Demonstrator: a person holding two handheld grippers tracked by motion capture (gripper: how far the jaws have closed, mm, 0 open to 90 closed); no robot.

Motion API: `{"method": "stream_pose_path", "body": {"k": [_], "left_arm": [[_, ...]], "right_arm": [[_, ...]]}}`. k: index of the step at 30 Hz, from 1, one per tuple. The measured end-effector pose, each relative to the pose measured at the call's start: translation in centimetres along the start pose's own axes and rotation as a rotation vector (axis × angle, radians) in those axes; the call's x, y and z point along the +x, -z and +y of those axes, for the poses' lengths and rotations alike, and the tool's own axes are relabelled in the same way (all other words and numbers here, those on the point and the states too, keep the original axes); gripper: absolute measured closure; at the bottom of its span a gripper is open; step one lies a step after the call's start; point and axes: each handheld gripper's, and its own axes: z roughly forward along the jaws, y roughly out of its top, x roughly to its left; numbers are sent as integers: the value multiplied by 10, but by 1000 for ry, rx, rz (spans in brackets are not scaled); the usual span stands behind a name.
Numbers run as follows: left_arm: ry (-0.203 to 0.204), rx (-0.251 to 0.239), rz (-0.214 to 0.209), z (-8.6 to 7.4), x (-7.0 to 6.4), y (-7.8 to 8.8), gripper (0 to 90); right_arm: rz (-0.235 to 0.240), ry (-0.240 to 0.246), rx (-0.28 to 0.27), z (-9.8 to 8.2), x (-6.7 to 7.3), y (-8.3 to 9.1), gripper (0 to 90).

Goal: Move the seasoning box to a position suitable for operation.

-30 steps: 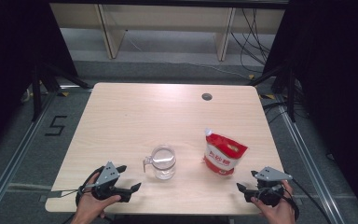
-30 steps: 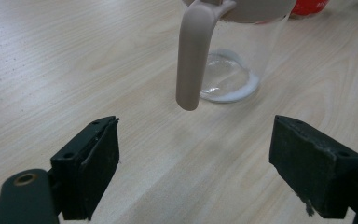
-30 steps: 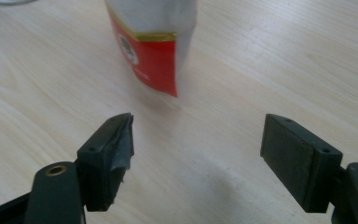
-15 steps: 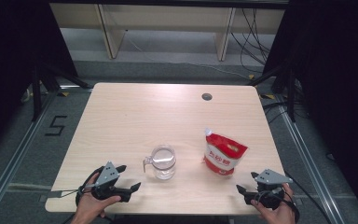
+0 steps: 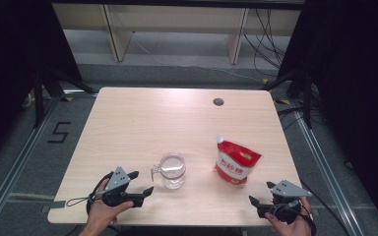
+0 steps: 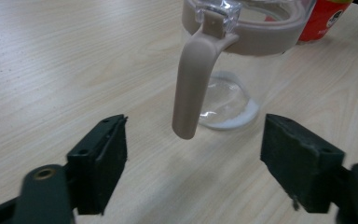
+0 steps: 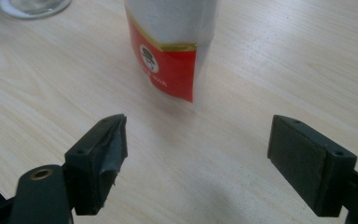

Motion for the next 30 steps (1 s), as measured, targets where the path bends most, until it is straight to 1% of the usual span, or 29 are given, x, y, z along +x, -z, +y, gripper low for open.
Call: {"method": "stream_pose_path", "body": {"k": [1,2,3,4,5,6,7,8,9,10,11,12,13,14,15,16,17,18,19,20,21,22,24,25,26,27,28,29,30], "left_arm": [[0,0,0,0,0,0,266],[1,-5,1,1,-1,-2,266],[-8,-1,10,3,-1,-3,292],[-8,-11,2,3,-1,-5,358],[-9,-15,2,4,-2,-6,358],[-21,-15,3,6,-2,-8,380],[-29,-16,-1,7,-3,-10,423],[-49,-15,4,8,-3,-13,457],[-76,-12,9,9,-3,-14,479],[-76,-12,9,9,-3,-14,501],[-72,-11,13,9,-3,-16,521],[-80,-12,19,9,-2,-18,521],[-90,-17,22,9,-2,-22,566],[-90,-17,22,9,-2,-22,583],[-81,-15,19,9,-2,-23,583],[-91,-15,24,10,-1,-25,605],[-79,-17,20,11,-1,-27,620],[-77,-16,19,11,-1,-28,658],[-66,-19,20,12,-1,-29,658],[-48,-26,16,13,-1,-30,688],[-62,-25,20,16,1,-30,725],[-62,-25,20,16,1,-30,733],[-74,-21,35,16,1,-30,738],[-78,-17,46,17,1,-30,741],[-74,-25,42,16,1,-31,743],[-72,-21,40,16,1,-30,744],[-74,-23,41,16,1,-30,745],[-74,-23,40,16,1,-30,746],[-78,-21,42,16,1,-30,746]], "right_arm": [[0,0,0,0,0,0,204],[-10,1,0,0,0,1,204],[-34,-19,-8,0,3,3,204],[-22,-3,-8,0,1,3,204],[-22,-3,-8,0,1,3,204],[-23,-5,-7,-1,1,3,204],[-24,-2,-8,-1,1,3,205],[-27,11,-15,-2,1,2,213],[-19,-5,-8,-2,2,1,216],[-11,-36,14,-2,5,2,218],[-11,-26,15,-2,4,1,219],[-11,-26,15,-2,4,1,219],[-17,2,0,-2,2,1,223],[-11,0,2,-3,2,1,227],[-11,0,2,-3,2,1,227],[-15,10,-2,-3,1,1,227],[-5,22,-4,-3,-1,0,227],[3,4,4,-3,0,0,229],[3,4,4,-3,0,0,229],[2,8,4,-3,0,0,235],[14,12,1,-3,1,-1,238],[14,12,1,-3,1,-1,238],[8,23,2,-3,1,-2,238],[13,7,14,-3,3,-2,239],[13,23,13,-3,2,-2,242],[16,16,17,-3,2,-2,241],[13,24,11,-3,2,-3,241],[12,21,13,-4,2,-2,242],[8,34,3,-4,1,-3,241]]}}
